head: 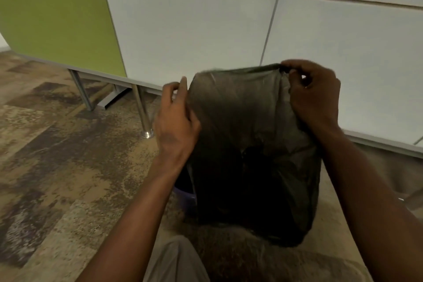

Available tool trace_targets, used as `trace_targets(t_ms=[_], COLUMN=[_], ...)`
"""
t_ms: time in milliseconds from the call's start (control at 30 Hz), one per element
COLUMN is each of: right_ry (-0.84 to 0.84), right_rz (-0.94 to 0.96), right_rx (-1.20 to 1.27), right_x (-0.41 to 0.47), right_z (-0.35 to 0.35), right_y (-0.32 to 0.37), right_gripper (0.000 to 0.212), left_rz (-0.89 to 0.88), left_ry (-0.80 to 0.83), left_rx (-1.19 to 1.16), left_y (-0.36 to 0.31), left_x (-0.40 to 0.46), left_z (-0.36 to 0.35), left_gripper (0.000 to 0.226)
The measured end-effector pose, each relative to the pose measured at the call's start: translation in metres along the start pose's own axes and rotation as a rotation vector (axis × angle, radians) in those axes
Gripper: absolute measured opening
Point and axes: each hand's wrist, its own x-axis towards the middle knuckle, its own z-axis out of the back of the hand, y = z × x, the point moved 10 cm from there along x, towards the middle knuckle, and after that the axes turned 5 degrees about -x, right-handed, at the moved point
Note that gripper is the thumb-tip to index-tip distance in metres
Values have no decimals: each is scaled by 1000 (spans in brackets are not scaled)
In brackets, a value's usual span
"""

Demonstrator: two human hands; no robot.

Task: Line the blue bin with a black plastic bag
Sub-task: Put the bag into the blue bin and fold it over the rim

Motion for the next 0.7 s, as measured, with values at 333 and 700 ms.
trace_targets(t_ms=[333, 700], right_ry=[5, 86], right_rz=[117, 22], right_rx=[243, 470], right_x=[21, 11], right_z=[12, -41], right_y=[51, 34], right_gripper=[30, 30], left_rz=[-216, 31], left_ry=[-307, -189], left_rx=[-83, -66], left_y=[-31, 30], left_x=[35, 42], left_z=[67, 64], left_gripper=[21, 35])
